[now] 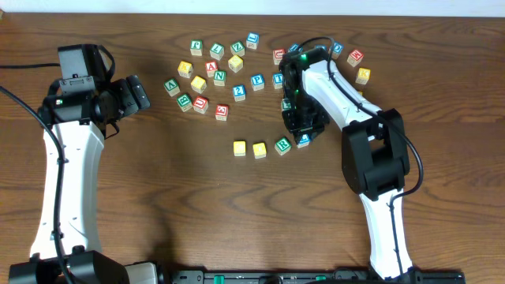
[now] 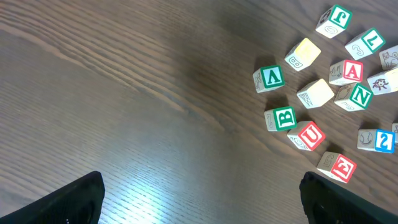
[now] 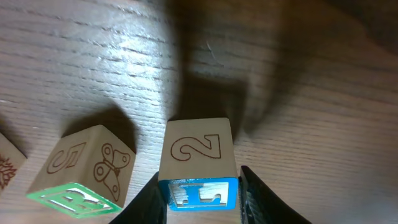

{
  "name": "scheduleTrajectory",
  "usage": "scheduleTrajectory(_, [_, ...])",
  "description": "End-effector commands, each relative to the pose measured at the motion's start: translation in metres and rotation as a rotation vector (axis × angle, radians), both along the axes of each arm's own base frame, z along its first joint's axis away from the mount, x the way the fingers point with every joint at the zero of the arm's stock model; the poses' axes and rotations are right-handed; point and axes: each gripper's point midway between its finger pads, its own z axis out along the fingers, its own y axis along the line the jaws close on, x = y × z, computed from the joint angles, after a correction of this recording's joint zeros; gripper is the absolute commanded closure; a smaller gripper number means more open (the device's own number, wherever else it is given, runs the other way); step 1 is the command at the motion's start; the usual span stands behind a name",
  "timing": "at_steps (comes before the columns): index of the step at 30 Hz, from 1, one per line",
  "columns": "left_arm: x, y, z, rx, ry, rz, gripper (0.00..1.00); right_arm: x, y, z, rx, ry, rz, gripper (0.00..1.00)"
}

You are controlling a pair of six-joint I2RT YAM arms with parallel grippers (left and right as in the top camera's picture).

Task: Spell out CORL
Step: 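Place the L block right of the R block and release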

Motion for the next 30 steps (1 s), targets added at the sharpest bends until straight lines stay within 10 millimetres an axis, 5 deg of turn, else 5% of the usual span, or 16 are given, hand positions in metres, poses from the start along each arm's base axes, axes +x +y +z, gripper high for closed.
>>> scheduleTrajectory(1, [0.004, 0.001, 0.003, 0.002, -0.007, 0.002, 0.01, -0.005, 0.0, -0.001, -0.007, 0.015, 0.016, 0.65])
scheduleTrajectory(9, [0.004, 0.001, 0.003, 0.002, -0.007, 0.002, 0.01, -0.004, 0.004, 0.004, 0.016, 0.014, 0.01, 0.77])
scheduleTrajectory(13, [0.004, 0.001, 0.003, 0.002, -0.007, 0.002, 0.01, 0.001, 0.005, 0.018, 0.032, -0.024, 0.009, 0.71])
scheduleTrajectory(16, [0.004, 0.001, 0.003, 0.002, -0.007, 0.002, 0.01, 0.004, 0.006, 0.032, 0.049, -0.059, 0.021, 0.48])
scheduleTrajectory(18, [0.004, 0.001, 0.003, 0.002, -0.007, 0.002, 0.01, 0.005, 0.006, 0.038, 0.056, -0.073, 0.027, 0.41])
scheduleTrajectory(25, [0.004, 0.001, 0.003, 0.002, -0.007, 0.002, 0.01, 0.009, 0.008, 0.056, 0.08, -0.126, 0.035, 0.44])
scheduleTrajectory(30, [0.004, 0.001, 0.003, 0.002, -0.007, 0.002, 0.01, 0.026, -0.003, 0.104, 0.095, -0.296, 0.022, 0.43])
